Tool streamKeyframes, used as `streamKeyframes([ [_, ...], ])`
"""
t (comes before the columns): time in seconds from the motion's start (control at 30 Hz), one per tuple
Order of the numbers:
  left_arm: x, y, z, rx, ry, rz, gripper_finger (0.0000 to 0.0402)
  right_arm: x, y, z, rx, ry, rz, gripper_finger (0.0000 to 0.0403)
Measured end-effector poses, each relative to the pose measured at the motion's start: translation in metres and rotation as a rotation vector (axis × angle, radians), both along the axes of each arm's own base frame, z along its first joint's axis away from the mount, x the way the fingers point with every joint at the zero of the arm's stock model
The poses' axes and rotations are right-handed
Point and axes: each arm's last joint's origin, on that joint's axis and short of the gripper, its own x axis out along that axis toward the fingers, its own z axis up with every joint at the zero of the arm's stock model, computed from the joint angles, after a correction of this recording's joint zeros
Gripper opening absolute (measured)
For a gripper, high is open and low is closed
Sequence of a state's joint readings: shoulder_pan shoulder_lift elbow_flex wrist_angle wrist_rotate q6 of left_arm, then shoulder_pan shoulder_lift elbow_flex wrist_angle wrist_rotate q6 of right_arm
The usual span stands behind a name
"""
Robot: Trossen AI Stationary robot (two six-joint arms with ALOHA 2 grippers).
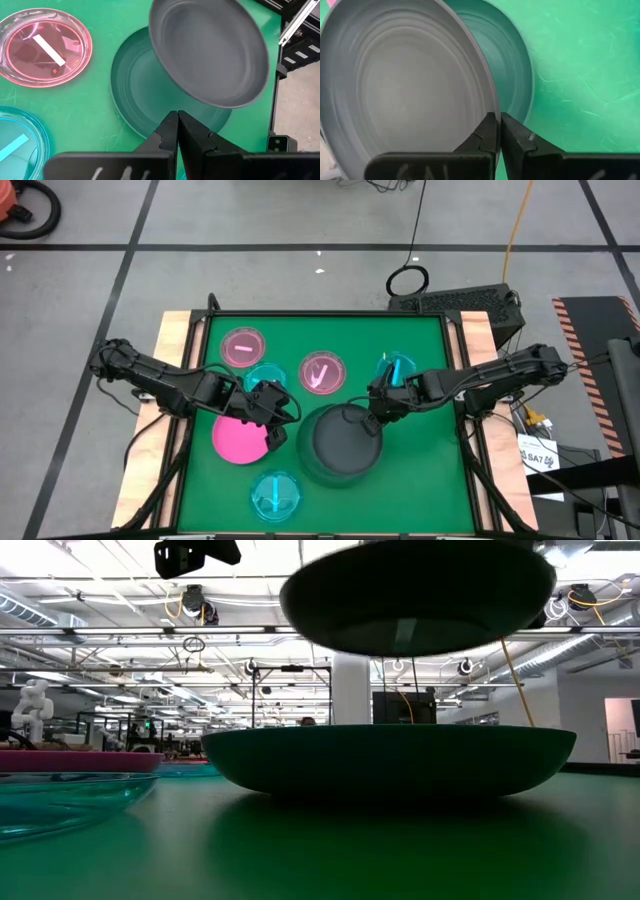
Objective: Stack plastic plates
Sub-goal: Stack the black plate on top of the green plate
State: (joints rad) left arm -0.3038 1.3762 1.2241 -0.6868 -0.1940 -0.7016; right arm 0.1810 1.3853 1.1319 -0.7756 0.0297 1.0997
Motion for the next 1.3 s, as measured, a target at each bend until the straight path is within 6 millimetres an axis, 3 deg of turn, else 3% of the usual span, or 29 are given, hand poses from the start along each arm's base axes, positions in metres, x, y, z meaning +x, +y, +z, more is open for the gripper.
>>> streamKeyframes([
  [0.5,0.000,0.000,0.000,0.010,0.002,-0.010,0.0017,-0.001,-0.003,-0.027,-0.024,-0.019,-0.070,0.0005],
  [0.77,0.000,0.000,0.000,0.012,0.002,-0.011,0.0017,0.000,-0.005,-0.031,-0.057,-0.038,-0.112,0.0006],
  [1.13,0.000,0.001,-0.001,0.023,0.006,0.000,0.0017,0.020,0.002,-0.057,-0.008,-0.013,-0.074,0.0006],
  [1.3,-0.001,0.001,-0.001,0.020,0.010,0.007,0.0017,0.021,0.003,-0.061,0.004,0.015,-0.062,0.0006],
])
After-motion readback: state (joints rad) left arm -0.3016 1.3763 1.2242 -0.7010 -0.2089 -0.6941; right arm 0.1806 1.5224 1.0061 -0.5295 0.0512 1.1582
